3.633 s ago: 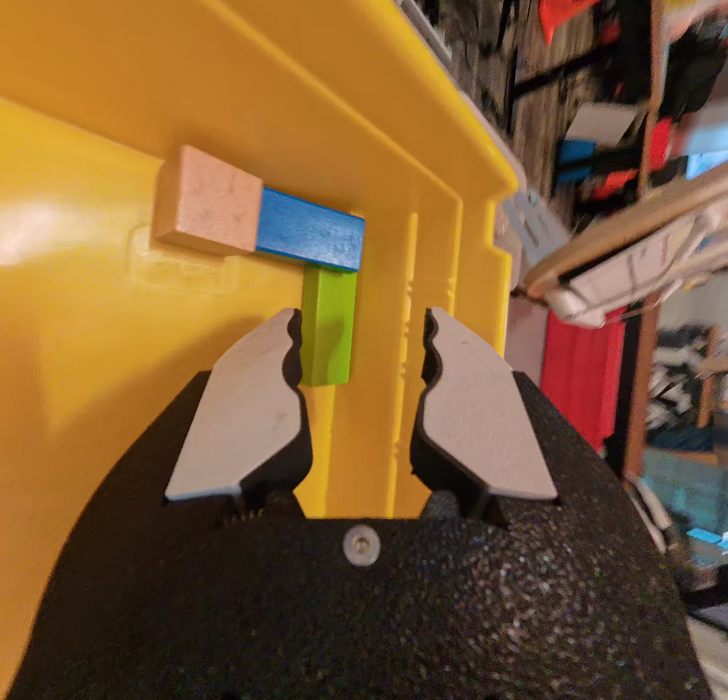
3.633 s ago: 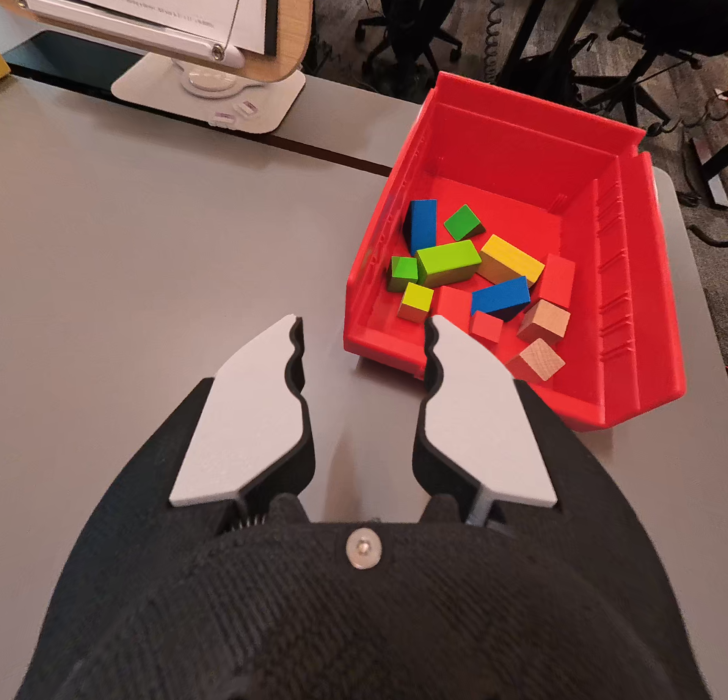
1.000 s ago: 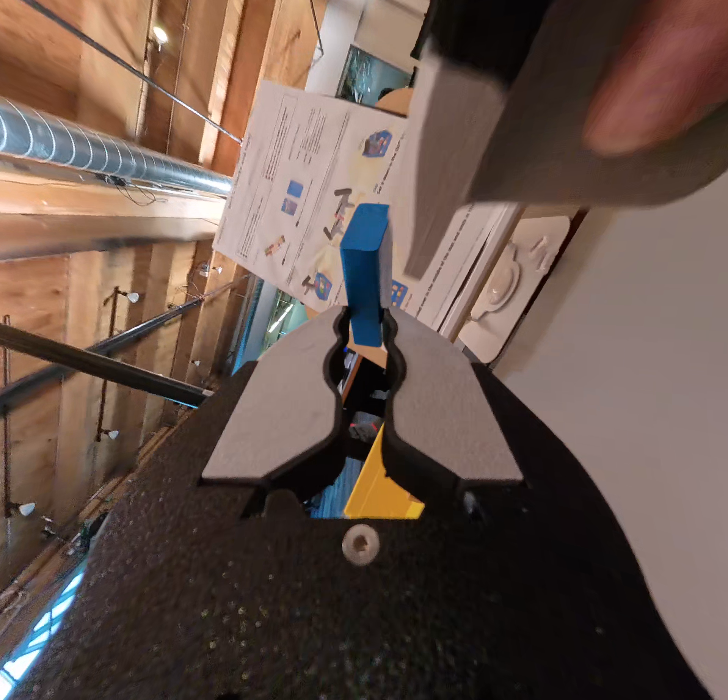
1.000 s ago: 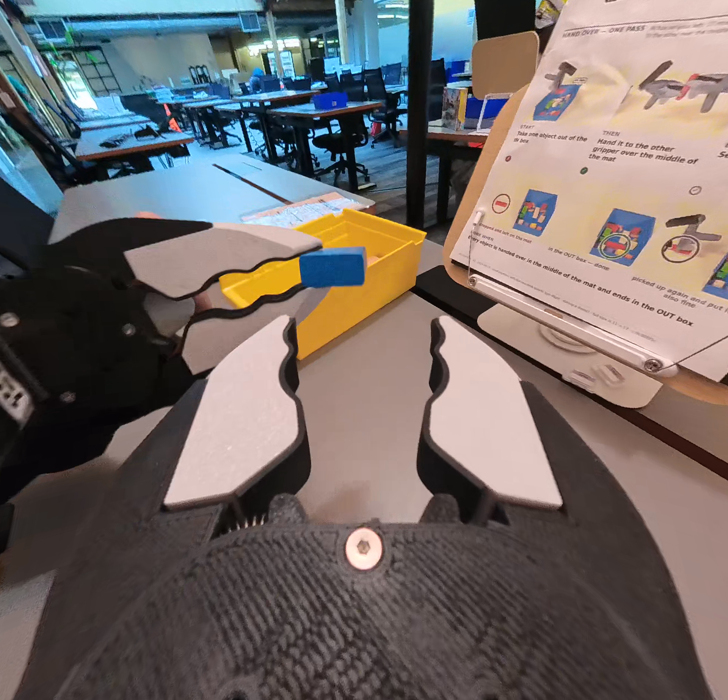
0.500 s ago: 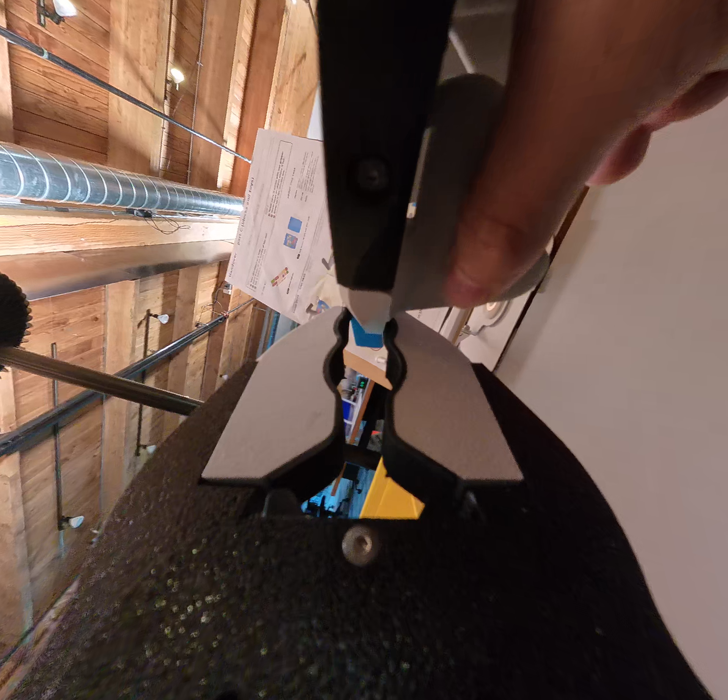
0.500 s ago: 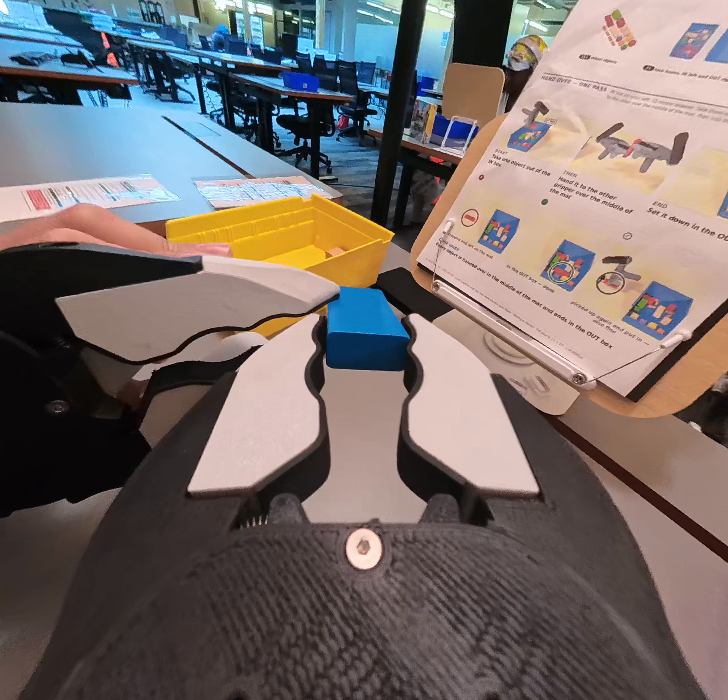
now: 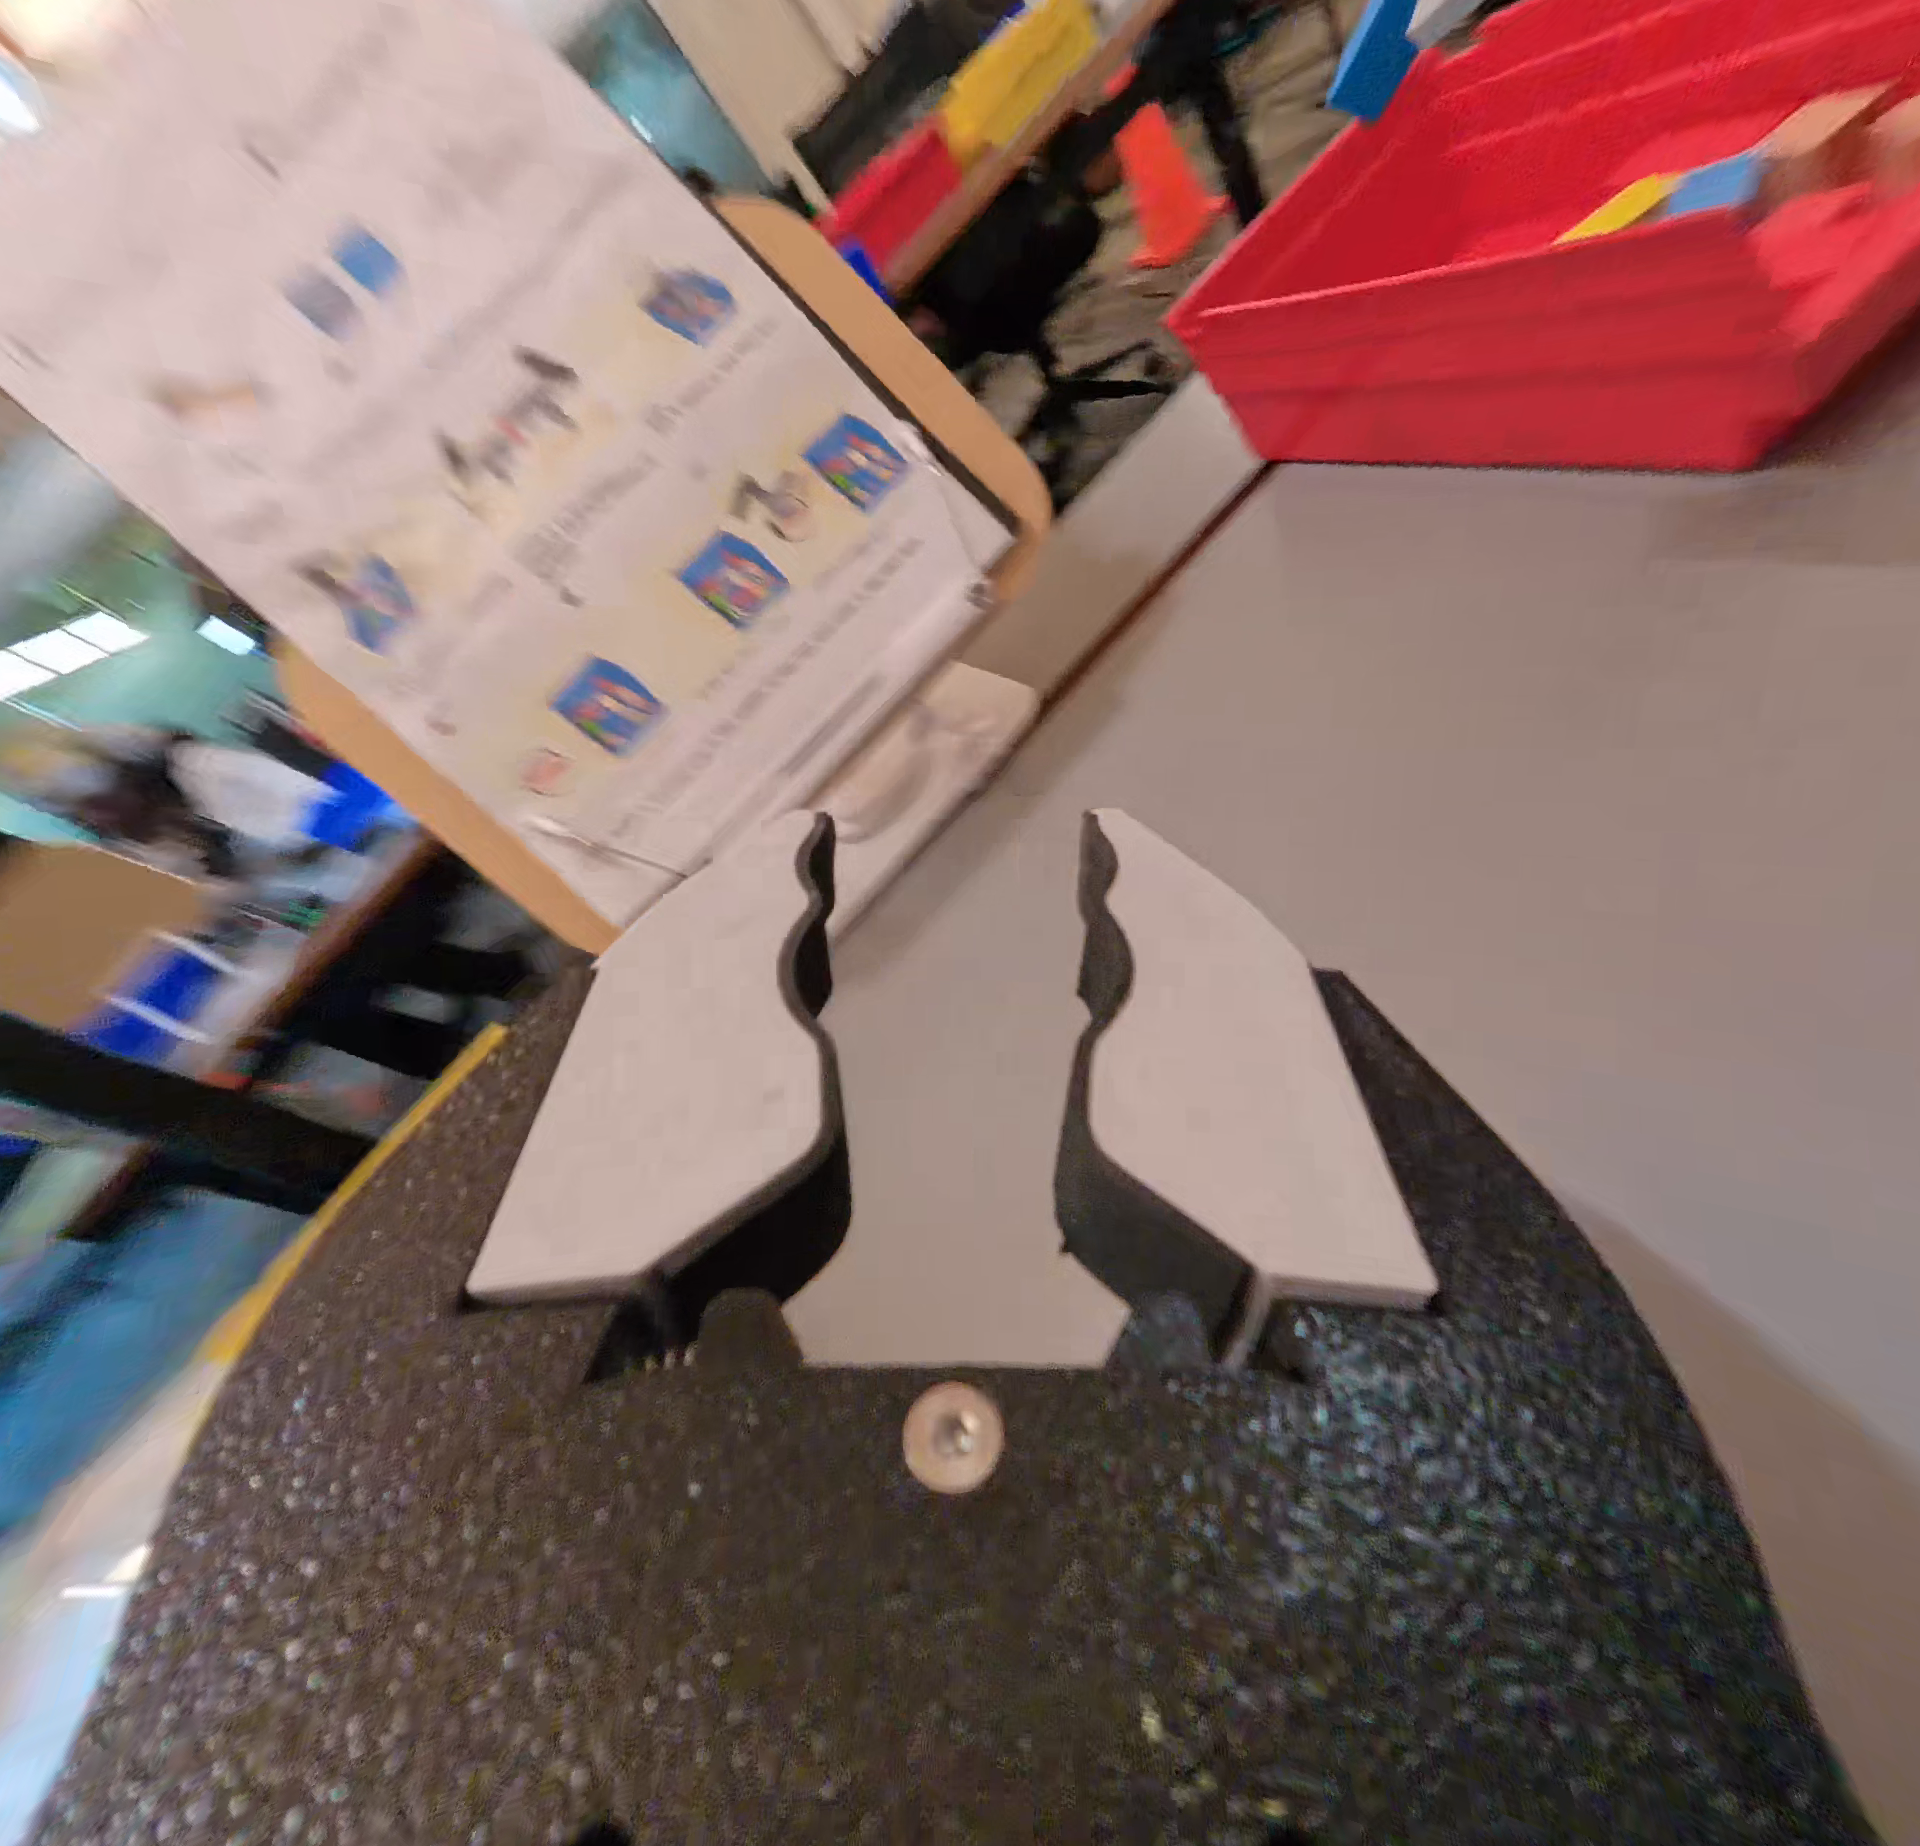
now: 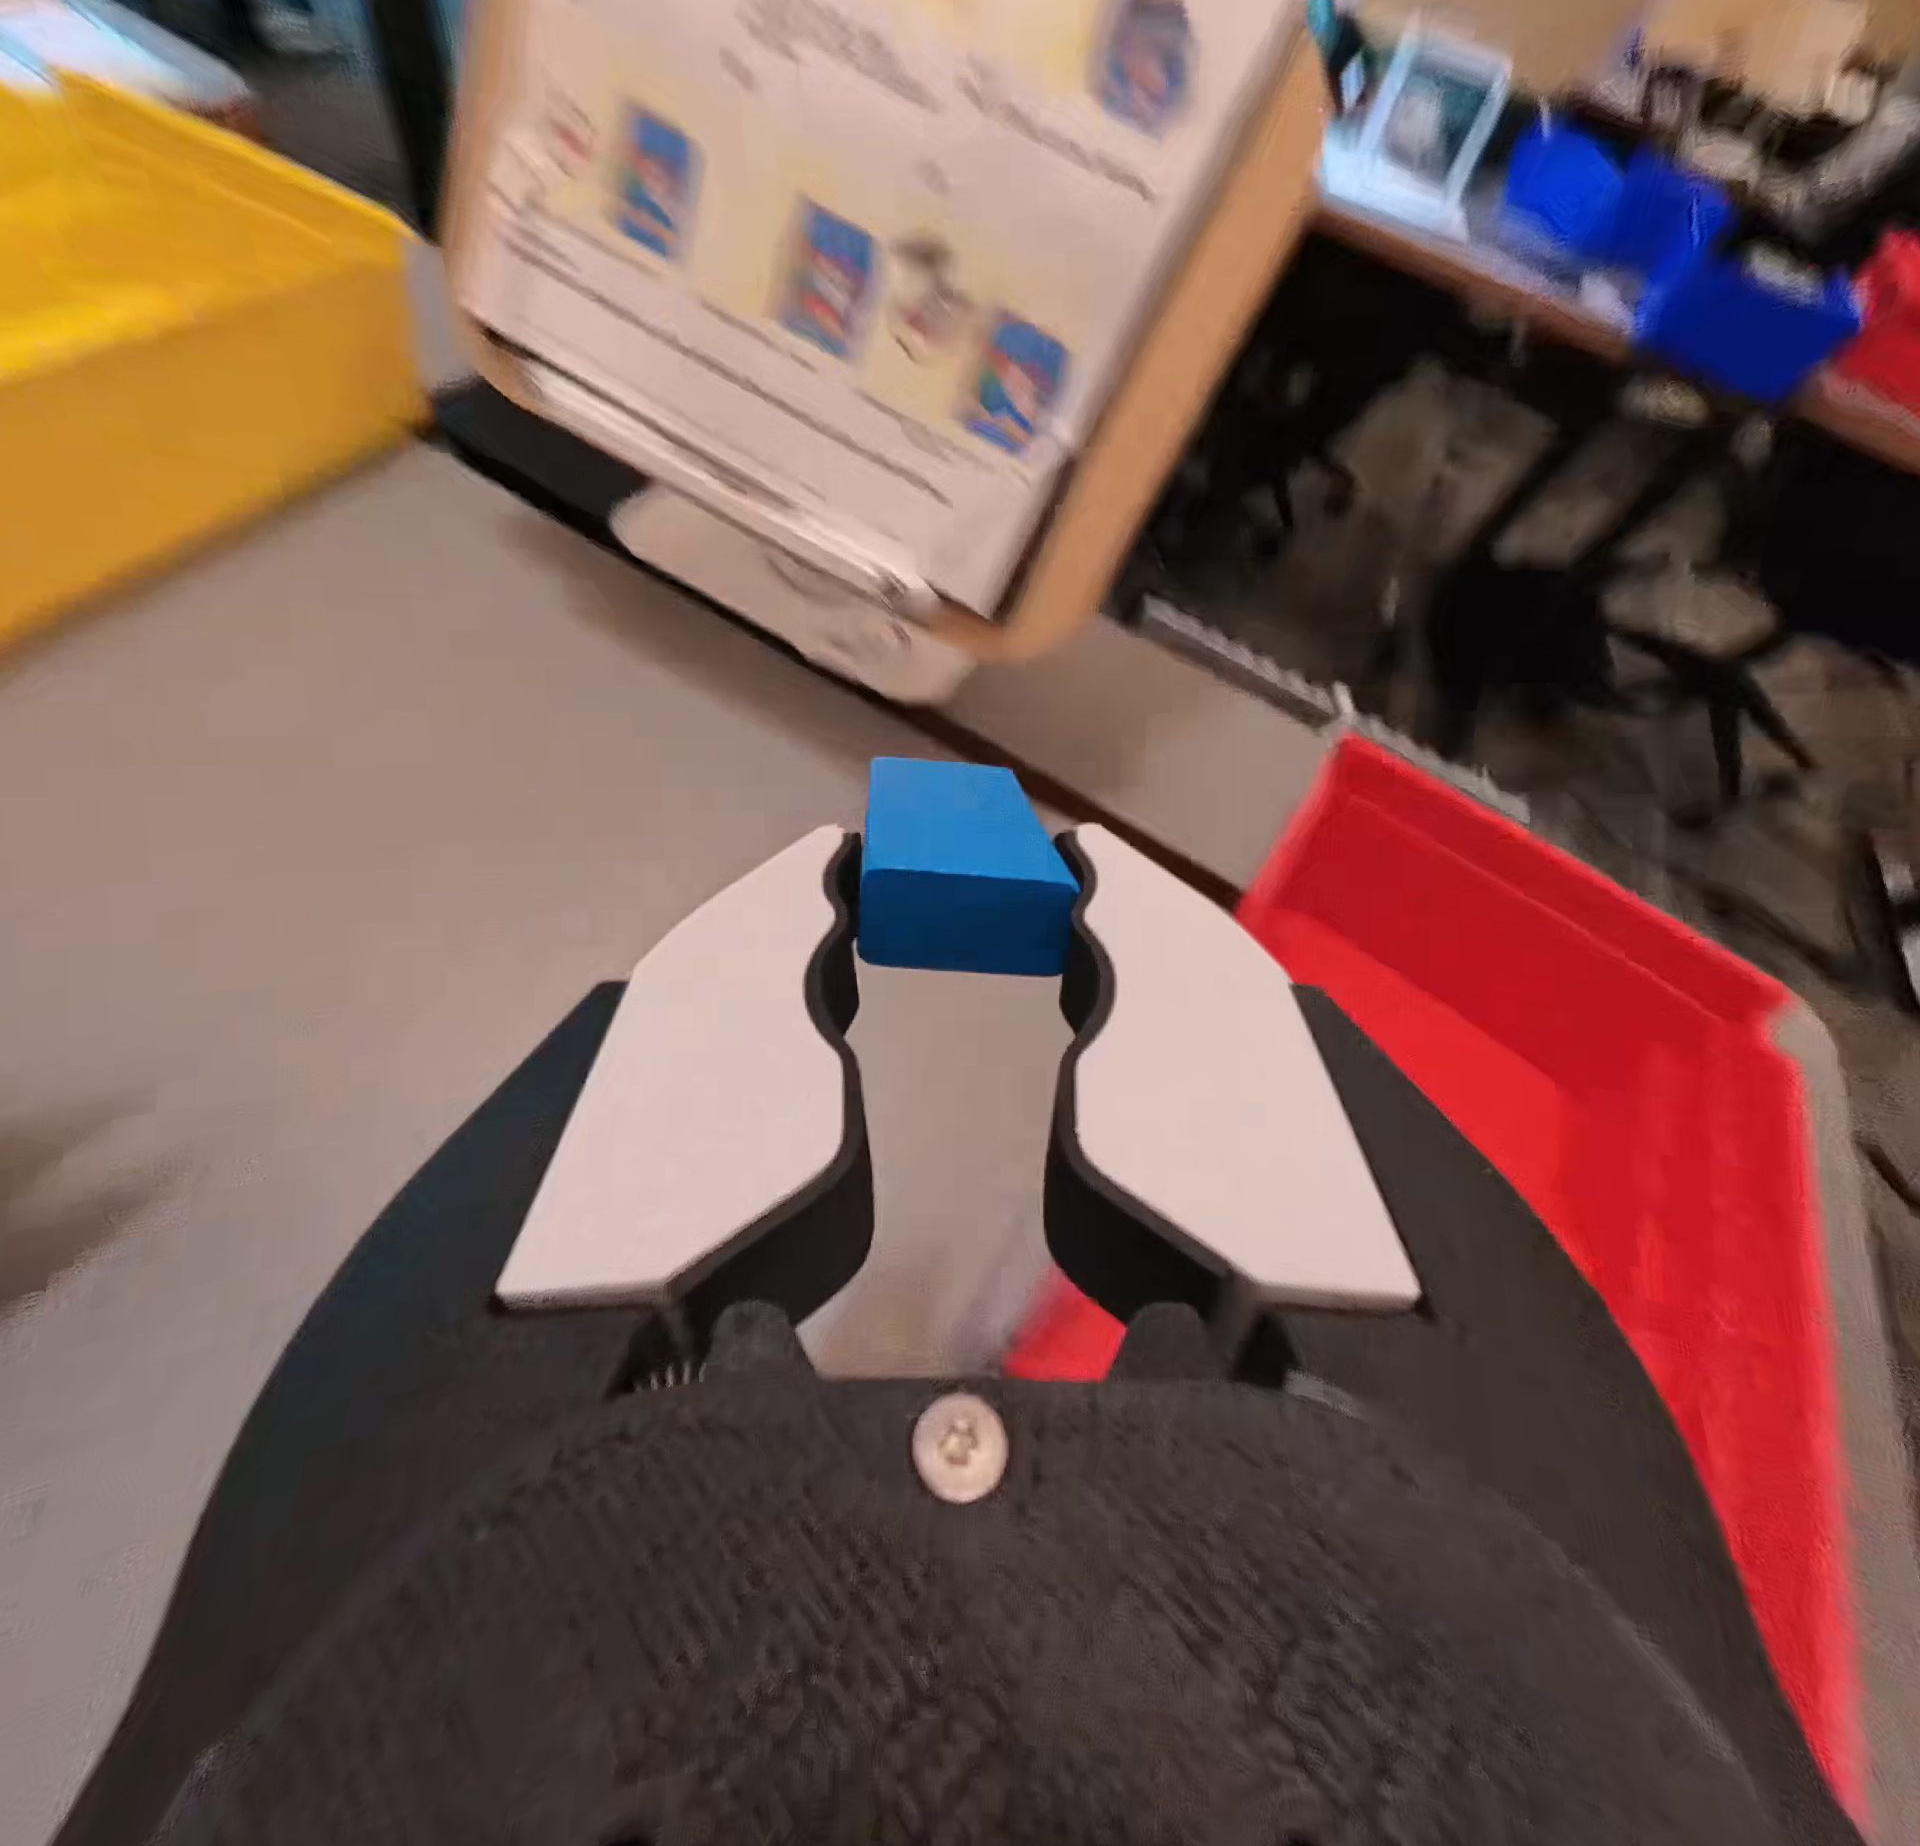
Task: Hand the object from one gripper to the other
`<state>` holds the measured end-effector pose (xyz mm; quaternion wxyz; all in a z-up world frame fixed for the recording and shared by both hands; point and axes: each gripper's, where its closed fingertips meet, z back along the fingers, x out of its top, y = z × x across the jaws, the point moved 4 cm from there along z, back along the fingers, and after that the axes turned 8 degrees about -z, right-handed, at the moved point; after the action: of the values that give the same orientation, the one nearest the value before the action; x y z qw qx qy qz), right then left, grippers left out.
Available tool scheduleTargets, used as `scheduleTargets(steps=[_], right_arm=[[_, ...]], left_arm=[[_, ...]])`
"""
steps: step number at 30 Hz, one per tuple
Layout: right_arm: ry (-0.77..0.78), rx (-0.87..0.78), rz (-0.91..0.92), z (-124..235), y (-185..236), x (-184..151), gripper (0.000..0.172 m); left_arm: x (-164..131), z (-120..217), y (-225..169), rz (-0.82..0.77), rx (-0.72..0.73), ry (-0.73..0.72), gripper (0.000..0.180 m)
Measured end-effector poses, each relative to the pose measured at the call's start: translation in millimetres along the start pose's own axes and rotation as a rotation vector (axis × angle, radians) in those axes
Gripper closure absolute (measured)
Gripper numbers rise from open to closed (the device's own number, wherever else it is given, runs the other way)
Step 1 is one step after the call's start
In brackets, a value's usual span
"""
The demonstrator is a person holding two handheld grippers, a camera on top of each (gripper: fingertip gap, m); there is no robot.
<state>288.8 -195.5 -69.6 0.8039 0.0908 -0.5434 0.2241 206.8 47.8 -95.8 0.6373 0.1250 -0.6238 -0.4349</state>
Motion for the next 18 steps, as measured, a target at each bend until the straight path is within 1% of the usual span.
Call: scheduleTargets(steps=[2,4,6,8,12,18], right_arm=[[0.1,-0.075,-0.034,5,-45,-10,0.135],[0.197,-0.124,-0.071,5,-83,-21,0.135],[0.286,-0.179,-0.085,2,-116,-31,0.135],[0.39,-0.198,-0.125,-3,-140,-45,0.135],[0.559,-0.198,-0.147,-19,-165,-71,0.135],[0.75,-0.104,-0.226,-45,-172,-115,0.135]], left_arm=[[-9,0,-5,0.167,-0.094,0.021,0.135],[-17,1,-8,0.269,-0.135,0.031,0.134],[-26,1,-10,0.311,-0.15,0.056,0.134],[-34,2,-15,0.323,-0.161,0.091,0.133],[-48,6,-23,0.339,-0.181,0.143,0.132],[-65,11,-31,0.439,-0.225,0.174,0.132]])
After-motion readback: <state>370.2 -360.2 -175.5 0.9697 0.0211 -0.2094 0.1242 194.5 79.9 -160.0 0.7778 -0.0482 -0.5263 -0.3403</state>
